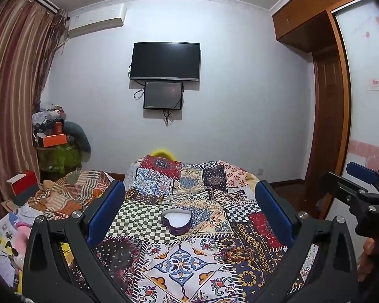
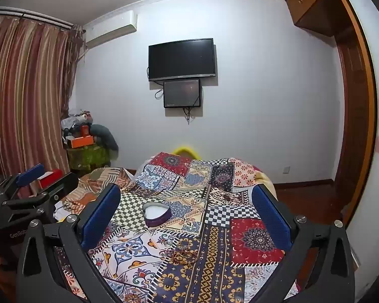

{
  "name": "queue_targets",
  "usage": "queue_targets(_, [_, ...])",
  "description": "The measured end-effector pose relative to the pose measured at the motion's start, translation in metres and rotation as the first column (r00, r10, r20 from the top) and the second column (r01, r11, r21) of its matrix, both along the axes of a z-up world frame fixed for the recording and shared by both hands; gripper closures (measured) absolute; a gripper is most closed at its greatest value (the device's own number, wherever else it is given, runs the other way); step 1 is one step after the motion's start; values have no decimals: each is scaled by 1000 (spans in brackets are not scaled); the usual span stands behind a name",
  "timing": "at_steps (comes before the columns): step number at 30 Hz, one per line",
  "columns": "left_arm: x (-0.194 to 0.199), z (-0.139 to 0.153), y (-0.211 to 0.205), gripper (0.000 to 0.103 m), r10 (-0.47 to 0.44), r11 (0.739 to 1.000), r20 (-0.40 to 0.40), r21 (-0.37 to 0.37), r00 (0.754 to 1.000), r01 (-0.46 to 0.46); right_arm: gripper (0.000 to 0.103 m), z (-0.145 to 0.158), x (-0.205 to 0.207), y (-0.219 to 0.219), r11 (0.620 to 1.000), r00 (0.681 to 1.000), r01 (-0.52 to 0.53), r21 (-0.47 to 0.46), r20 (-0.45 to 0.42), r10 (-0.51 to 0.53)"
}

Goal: Organize jewelry

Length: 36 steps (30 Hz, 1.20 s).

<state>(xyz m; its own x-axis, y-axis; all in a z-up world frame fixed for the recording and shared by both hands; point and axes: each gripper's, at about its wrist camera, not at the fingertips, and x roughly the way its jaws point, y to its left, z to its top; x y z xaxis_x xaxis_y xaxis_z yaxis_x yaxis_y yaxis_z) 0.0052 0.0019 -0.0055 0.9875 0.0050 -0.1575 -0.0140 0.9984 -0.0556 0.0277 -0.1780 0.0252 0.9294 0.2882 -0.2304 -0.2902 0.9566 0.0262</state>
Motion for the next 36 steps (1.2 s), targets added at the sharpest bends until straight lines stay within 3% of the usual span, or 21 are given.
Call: queue_targets(36, [5,-2,-1,0,-6,1000,-14,-2,1000,6,0,4,2,1,1000,1000,1,2,-7,-1])
